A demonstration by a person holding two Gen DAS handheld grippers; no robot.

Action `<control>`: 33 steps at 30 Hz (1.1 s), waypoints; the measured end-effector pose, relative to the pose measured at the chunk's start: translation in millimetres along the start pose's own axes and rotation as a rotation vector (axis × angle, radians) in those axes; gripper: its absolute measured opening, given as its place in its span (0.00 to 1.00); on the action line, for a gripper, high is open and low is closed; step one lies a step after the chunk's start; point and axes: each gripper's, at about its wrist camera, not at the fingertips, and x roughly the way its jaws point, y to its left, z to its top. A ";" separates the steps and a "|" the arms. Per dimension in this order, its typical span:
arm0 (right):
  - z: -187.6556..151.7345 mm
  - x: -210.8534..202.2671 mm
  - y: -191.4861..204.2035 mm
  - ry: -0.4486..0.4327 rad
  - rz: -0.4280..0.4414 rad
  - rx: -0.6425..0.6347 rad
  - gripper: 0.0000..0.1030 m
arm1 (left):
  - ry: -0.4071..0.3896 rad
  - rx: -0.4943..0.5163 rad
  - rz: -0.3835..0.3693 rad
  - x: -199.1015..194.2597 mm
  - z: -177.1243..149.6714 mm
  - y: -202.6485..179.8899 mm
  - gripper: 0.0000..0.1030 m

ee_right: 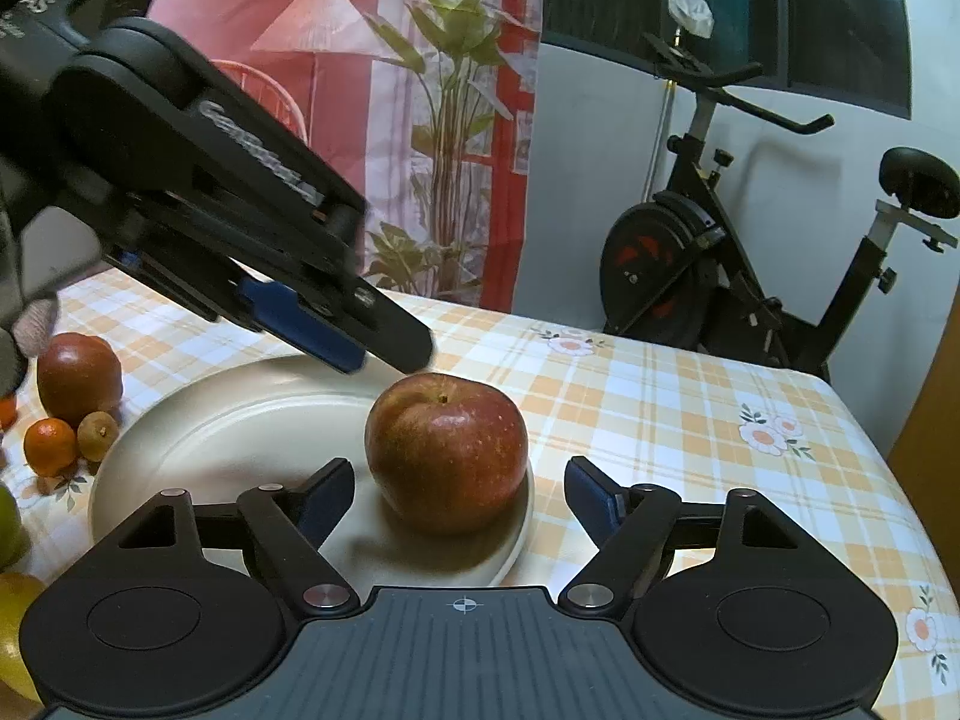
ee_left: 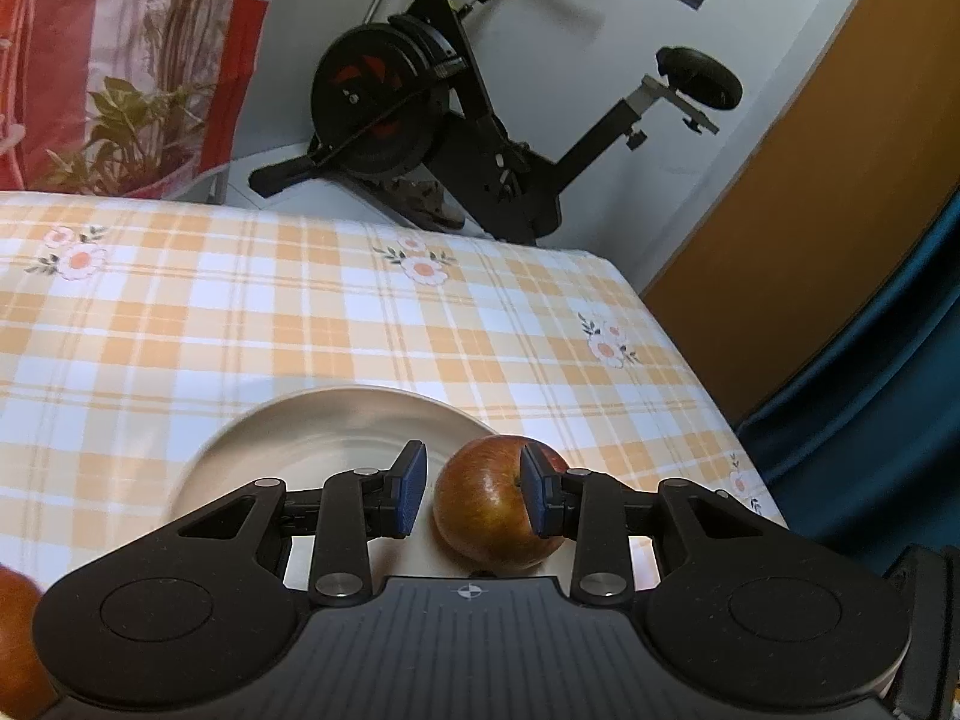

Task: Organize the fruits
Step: 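Lower the apple onto the plate, open the left gripper, withdraw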

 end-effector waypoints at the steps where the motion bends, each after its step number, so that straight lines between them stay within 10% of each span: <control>1: -0.4 -1.0 -0.2 -0.003 -0.001 0.004 0.72 | -0.007 0.000 0.005 -4.8 -0.3 1.5 0.35; 33: -30.5 -76.6 46.1 -0.056 0.008 0.096 0.68 | -0.285 -0.035 0.344 -202.0 -85.3 82.6 0.46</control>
